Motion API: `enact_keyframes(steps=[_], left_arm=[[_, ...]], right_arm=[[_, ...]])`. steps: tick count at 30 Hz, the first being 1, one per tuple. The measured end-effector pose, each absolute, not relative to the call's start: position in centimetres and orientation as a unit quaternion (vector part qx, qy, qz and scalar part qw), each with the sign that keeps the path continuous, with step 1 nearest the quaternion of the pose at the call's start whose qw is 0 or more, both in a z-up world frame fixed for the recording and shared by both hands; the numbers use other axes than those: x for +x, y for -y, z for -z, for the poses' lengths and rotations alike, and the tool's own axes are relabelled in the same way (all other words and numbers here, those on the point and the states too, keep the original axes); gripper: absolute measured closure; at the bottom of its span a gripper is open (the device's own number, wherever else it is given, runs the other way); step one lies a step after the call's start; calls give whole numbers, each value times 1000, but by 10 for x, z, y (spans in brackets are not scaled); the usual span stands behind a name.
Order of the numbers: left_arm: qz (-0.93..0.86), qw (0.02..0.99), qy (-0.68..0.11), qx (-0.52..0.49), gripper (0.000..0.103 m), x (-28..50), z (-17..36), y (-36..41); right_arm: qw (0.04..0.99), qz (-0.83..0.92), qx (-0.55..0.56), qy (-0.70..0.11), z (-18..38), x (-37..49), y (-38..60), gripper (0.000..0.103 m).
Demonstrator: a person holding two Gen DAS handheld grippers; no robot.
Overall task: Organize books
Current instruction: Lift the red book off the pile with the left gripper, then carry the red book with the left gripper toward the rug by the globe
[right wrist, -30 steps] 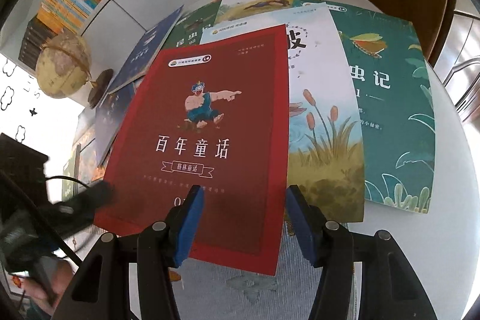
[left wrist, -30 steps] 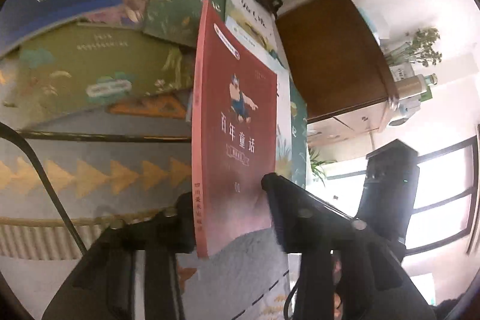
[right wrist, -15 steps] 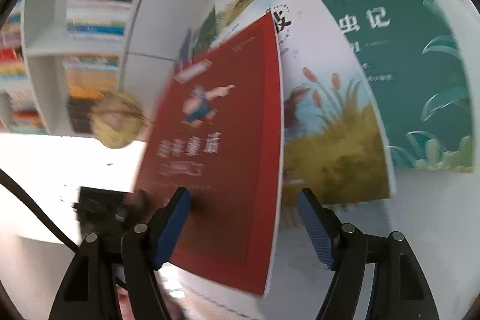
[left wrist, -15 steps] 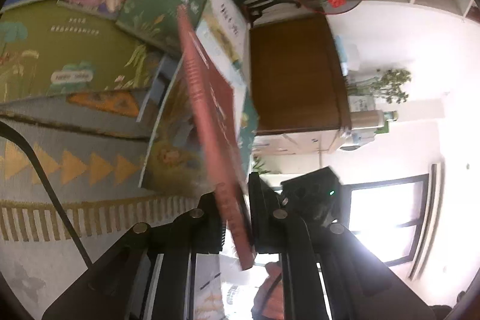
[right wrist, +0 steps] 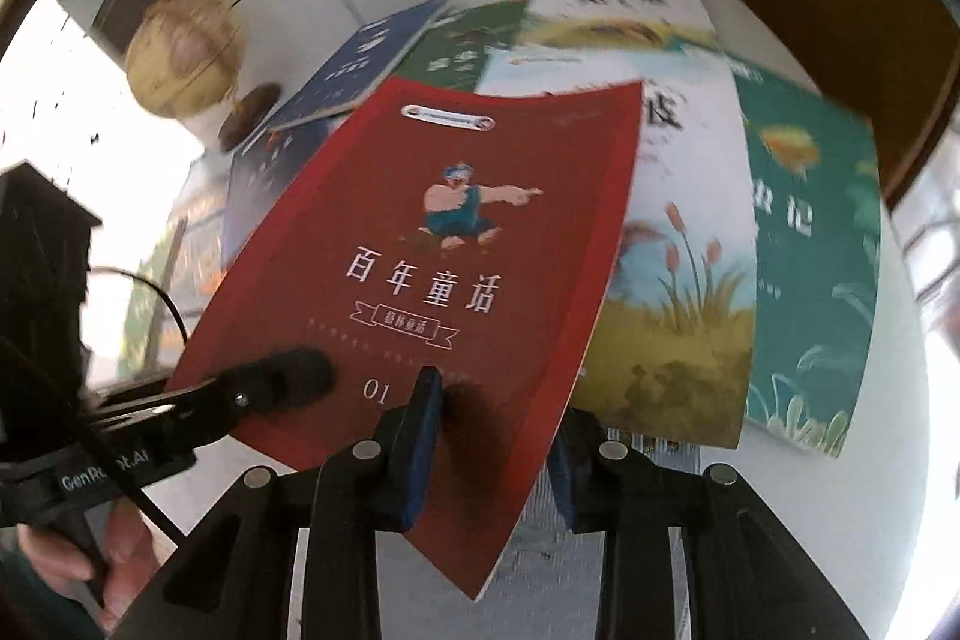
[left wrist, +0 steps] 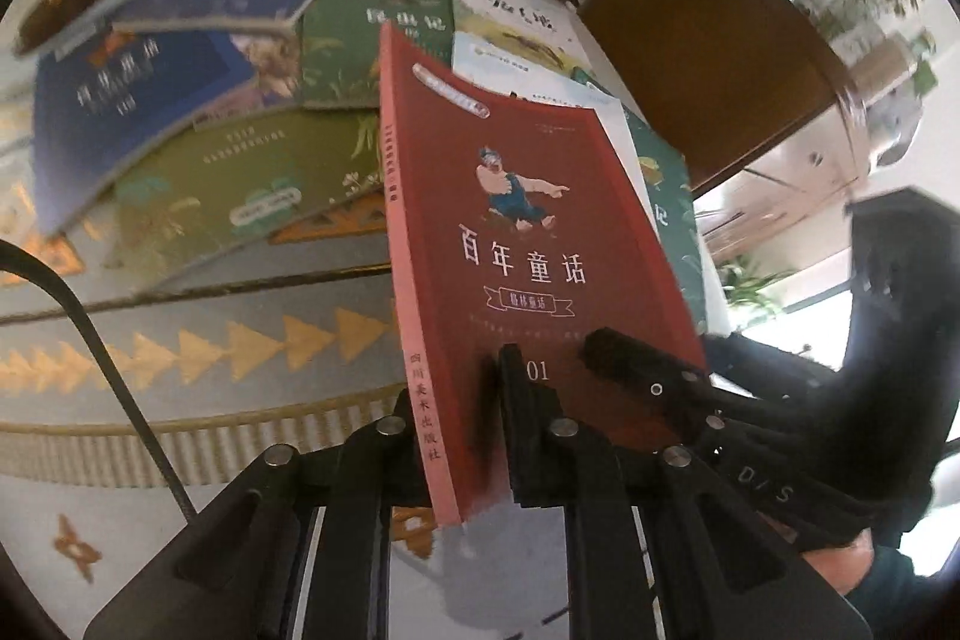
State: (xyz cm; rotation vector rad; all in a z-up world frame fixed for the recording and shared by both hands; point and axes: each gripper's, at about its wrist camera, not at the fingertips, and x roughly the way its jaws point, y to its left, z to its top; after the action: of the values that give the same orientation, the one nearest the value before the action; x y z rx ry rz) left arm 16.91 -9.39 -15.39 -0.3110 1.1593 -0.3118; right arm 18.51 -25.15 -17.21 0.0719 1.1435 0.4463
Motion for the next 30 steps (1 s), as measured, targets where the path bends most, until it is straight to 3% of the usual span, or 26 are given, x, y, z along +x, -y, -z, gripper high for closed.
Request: enact_keyframes(steps=[5,13,22,30], left_arm=[[118,845,-513,-95,90,153,132,91],[88,863,-483,-118,88,124,106,51],[43,892,-423,-155,87,77,75,-74],[-6,896,-411,-169,87,55,76,-211]], right_arm=[[832,-243,-27,-499,152,166,232,72],[838,-297,-49,-456,124,142,200,72],[835,-359,-66,-412,90,124,92,72],[823,-395,-78,-400,90,107,-66,72]])
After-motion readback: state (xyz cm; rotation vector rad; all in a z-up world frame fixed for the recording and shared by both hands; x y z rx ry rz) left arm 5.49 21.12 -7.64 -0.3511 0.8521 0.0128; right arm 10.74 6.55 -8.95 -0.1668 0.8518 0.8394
